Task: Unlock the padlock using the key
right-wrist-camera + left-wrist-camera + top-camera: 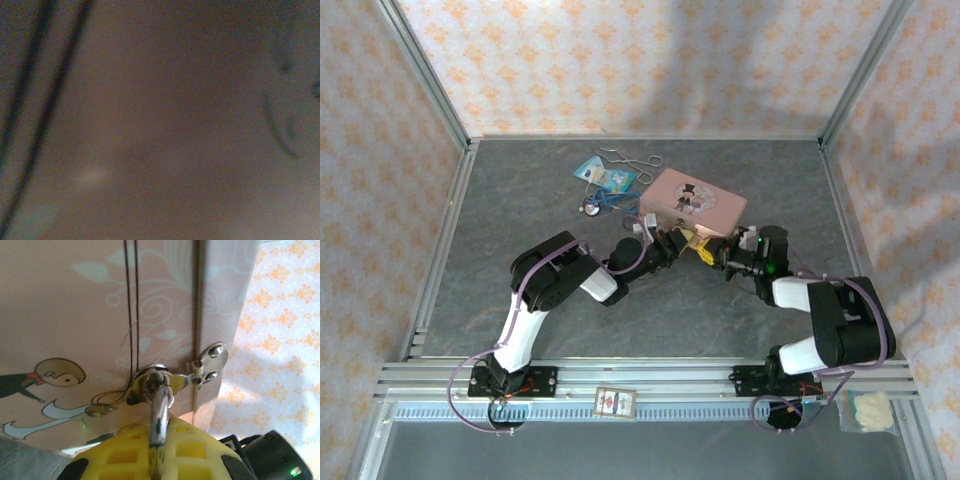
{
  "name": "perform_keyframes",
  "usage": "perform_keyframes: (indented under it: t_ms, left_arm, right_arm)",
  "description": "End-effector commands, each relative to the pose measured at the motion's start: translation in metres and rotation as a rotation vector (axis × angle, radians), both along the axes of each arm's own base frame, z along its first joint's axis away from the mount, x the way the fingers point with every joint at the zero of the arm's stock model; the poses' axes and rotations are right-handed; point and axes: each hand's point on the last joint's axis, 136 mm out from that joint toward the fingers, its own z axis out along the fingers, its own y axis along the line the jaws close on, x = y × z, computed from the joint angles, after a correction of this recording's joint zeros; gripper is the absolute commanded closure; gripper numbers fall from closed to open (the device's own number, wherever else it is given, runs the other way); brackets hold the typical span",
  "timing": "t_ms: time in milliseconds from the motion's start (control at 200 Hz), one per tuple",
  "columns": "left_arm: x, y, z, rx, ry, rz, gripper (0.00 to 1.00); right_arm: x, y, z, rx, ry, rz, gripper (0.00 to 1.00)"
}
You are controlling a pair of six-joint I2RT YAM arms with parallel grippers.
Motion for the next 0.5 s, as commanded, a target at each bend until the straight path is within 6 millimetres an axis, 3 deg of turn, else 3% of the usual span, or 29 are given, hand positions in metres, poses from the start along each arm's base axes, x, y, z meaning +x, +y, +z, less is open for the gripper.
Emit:
perform_keyframes:
  t_ms: [0,110,155,205,495]
  left_arm:
    - [-0.045,-0.028,0.077,-0.157,-0.213,-0.183,1.0]
    - [-0.033,-0.028,0.062,-0.068,-0.156,-0.135,1.0]
    - [-0.029,-0.028,0.057,-0.037,-0.137,-0.119,1.0]
    - [-0.025,-0.029,0.053,-0.018,-0.118,-0.106,1.0]
    - [-0.009,-0.036,0.033,0.08,-0.05,-0.067,1.0]
  right_arm:
    - [0.02,-0.026,-0.006,-0.244,-0.042,-0.111,0.75]
    - [0.019,-0.051,-0.005,-0.456,-0.11,-0.166,0.56]
    - [0.017,-0.058,-0.004,-0.516,-0.135,-0.172,0.54]
    - [0.015,-0.065,-0.01,-0.575,-0.138,-0.17,0.53]
    - [0.009,-0.063,0.032,-0.88,-0.367,-0.053,0.53]
